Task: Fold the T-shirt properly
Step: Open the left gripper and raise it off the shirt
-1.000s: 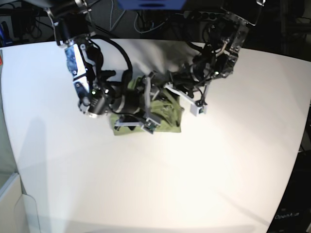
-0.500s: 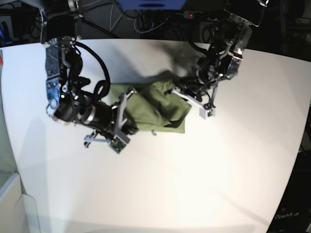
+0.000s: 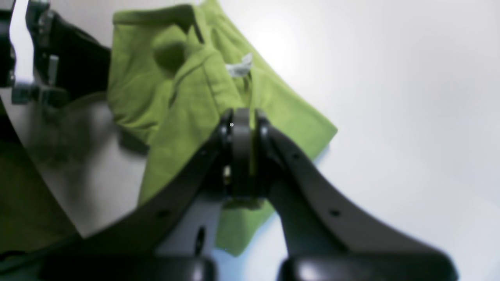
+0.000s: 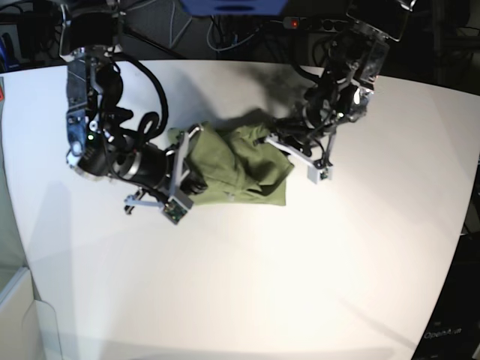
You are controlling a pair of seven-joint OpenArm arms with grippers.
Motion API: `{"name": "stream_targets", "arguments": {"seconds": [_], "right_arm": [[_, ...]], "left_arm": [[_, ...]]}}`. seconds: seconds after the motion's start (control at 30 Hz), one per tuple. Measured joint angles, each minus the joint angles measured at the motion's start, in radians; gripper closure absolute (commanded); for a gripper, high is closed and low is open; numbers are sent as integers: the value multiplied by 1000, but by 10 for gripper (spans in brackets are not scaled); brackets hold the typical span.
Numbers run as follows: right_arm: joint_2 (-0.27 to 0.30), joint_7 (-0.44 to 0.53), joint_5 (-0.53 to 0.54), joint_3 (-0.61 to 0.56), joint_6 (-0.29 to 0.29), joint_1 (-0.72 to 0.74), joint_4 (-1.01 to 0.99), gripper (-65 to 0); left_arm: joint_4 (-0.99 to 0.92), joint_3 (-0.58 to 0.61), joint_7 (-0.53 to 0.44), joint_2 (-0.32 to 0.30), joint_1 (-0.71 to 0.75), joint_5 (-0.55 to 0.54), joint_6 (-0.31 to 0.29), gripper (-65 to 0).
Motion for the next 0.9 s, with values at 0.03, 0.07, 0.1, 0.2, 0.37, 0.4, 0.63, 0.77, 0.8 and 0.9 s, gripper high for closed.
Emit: {"name": "stream_targets", "arguments": {"seconds": [0.03,0.07,0.1,0.2,0.37,0.4,0.63,0.77,0.8,0.9], "right_arm": [[-5,0,-1,0,0,-1,0,0],[-10,-2,-1,0,0,-2,0,0],[-16,-2,0,0,0,-3,0,0],[-29,-2,-9,-35,0,-1,0,0],[-57,-2,-8,-125,0,-2,-2,0],[-62,-1,-7,-140,0,-1,-2,0],[-66,6,-5,-207,0,11,-85,0],[-82,3,-15,-217,0,25,-169,-132],[-84,2,-20,-222,-1,27,-177,-174],[-82,1,-19,-220,-2,25,-177,-270]], "left_arm": [[0,0,-2,0,0,0,2,-22],[-1,0,-5,0,0,-5,2,-22],[-2,0,-7,0,0,-20,3,-22],[-4,-3,-5,-3,-3,-57,11,-22],[-2,-3,-5,-3,-3,-61,12,-22],[-2,-3,-6,-3,-3,-61,14,-22],[-1,-3,-5,-3,-2,-61,15,-22],[11,-2,-2,-9,0,-77,19,-22],[25,-2,9,-9,3,-71,26,-22],[72,-2,29,-14,28,-66,44,-22]]}}
